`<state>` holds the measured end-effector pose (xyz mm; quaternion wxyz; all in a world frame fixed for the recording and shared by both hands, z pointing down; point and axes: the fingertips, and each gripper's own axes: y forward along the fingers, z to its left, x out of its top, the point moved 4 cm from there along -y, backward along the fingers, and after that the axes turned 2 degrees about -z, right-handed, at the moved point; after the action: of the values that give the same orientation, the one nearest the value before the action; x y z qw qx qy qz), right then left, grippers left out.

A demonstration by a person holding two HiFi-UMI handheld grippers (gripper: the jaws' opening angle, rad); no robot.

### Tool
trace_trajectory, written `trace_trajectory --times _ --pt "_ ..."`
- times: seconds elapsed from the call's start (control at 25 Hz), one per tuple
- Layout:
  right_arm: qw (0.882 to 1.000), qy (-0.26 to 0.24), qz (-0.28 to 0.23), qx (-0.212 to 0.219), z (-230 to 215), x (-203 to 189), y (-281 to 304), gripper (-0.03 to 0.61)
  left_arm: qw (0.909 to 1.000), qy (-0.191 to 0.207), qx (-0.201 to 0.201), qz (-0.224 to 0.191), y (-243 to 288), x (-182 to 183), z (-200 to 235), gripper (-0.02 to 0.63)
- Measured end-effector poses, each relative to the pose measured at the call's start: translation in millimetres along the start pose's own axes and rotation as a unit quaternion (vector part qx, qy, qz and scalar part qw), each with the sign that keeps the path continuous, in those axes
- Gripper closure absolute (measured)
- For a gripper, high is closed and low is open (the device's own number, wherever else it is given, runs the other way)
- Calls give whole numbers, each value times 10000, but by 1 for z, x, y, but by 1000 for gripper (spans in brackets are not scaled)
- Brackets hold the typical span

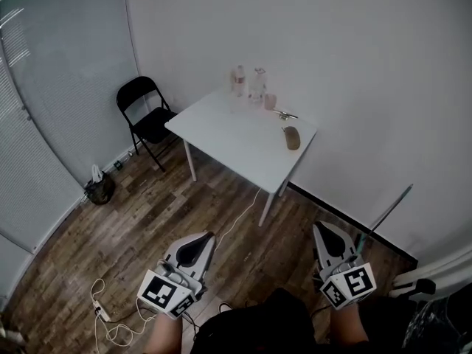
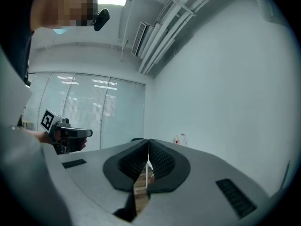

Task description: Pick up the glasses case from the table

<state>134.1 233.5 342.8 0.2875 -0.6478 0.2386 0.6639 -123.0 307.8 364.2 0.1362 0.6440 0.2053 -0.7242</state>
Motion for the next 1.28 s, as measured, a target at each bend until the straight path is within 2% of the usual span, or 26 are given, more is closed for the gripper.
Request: trace_trajectory --times 0.12,0.36,0.6,0.84,1.12,1.28 --pt "10000 36 46 -30 -1 -5 4 557 9999 -1 -94 49 5 -2 6 594" --pt "9991 357 -16 -241 -40 -19 22 555 9997 173 -111 147 34 -9 15 594" --pt "9986 515 1 -94 -87 -34 70 555 9993 244 -72 290 85 -17 36 594" --pt "9984 571 2 -3 -165 -46 121 555 9992 351 145 133 170 -20 57 594" --pt "9977 637 65 216 -263 -59 173 557 9976 369 515 295 267 -41 70 594" --pt "9967 660 136 461 -303 -65 192 555 9968 324 640 339 313 -45 68 594"
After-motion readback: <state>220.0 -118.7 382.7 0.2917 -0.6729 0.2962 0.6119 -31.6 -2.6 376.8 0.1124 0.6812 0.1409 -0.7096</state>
